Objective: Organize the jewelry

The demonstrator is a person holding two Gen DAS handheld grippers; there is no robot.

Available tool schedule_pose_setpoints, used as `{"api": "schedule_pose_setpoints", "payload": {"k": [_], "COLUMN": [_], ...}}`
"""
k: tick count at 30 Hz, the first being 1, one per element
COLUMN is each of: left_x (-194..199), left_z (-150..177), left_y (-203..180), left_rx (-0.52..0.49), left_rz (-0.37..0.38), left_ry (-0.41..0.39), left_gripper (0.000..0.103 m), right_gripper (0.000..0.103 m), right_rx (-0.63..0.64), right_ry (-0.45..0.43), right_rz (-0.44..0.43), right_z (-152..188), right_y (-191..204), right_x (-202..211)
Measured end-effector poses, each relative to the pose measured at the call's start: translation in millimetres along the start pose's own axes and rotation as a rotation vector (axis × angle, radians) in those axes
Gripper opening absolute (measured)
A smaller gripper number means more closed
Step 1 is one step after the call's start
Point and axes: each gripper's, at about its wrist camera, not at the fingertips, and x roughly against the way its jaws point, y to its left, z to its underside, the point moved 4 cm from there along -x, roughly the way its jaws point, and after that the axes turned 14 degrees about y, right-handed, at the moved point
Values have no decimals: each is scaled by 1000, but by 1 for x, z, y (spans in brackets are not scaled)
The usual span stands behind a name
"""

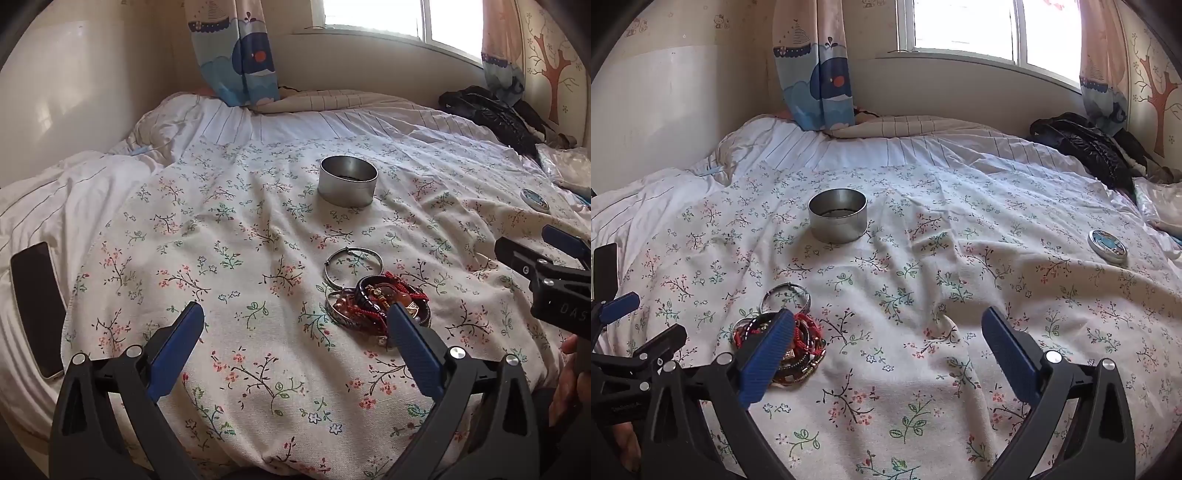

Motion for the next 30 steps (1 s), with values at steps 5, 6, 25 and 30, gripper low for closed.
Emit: {"api": "schedule_pose_setpoints", "payload": {"k": [5, 6, 25, 30], "left_x": [0, 0, -2, -2], "left_z": [1, 1, 1, 1], "left_y": [3, 3, 2, 3], "left_rx": [7, 8, 12, 12], "left_rz": [15, 18, -6, -10], "left_ry": [0, 0, 7, 7], "left_gripper": [96, 96, 96, 96], "right_gripper": [97, 97, 97, 97], "right_rx": [18, 18, 10, 3], "right_ry": [-1, -6, -41, -37], "right_rz": [14, 14, 7, 2], "right_z": [-4, -2, -2, -1], "right_y": [11, 11, -1, -2], "right_x": [-2, -1, 2, 2]}}
